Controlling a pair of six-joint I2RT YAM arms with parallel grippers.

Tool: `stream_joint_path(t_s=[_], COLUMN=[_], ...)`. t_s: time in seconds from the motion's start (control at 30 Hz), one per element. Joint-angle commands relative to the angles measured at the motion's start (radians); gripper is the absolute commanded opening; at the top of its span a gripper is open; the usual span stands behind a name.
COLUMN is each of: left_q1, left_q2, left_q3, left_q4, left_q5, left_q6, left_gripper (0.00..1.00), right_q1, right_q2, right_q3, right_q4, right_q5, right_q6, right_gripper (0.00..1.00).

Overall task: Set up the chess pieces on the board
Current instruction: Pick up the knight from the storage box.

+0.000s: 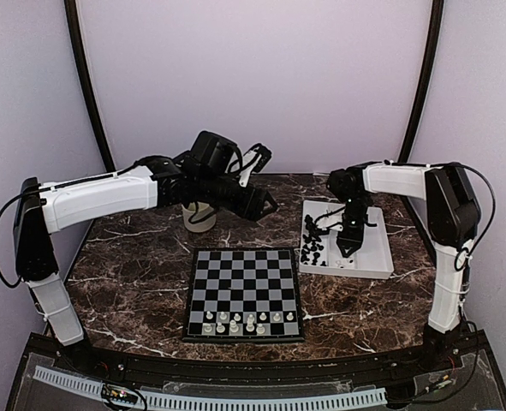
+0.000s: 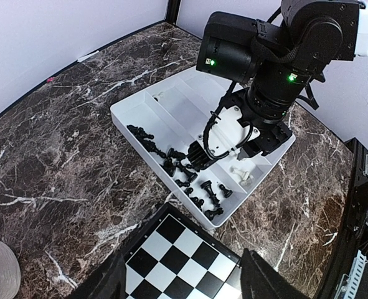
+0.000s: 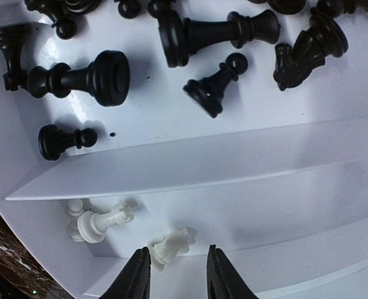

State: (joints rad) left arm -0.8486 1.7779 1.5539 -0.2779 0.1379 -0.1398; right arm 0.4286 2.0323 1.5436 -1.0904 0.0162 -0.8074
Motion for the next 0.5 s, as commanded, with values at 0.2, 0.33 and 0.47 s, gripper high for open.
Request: stream_joint_path(t_s=[0.2,0.33,0.47], left_q1=[0.007,0.007,0.007], left_q2=[-0.060,-0.066,-0.065], left_q3=[-0.040,-0.049,-0.056], left_q4=[0.020,0.027,0.031], left_q5=[0.002,0.002,0.011], left_q6=[-0.016,-0.020,-0.022], left_gripper=[0.65,0.65,0.65], right_q1=[0.034,0.041,0.045], right_q2=[-0.011,-0.008,-0.012], right_q3=[-0.032,-0.056,-0.086], right_q4=[-0.016,-0.022,-0.017], right_q5=[0.124,0.143,0.154], right_q6=[0.120,0.135,0.152], right_gripper=[0.32,0.33,0.35])
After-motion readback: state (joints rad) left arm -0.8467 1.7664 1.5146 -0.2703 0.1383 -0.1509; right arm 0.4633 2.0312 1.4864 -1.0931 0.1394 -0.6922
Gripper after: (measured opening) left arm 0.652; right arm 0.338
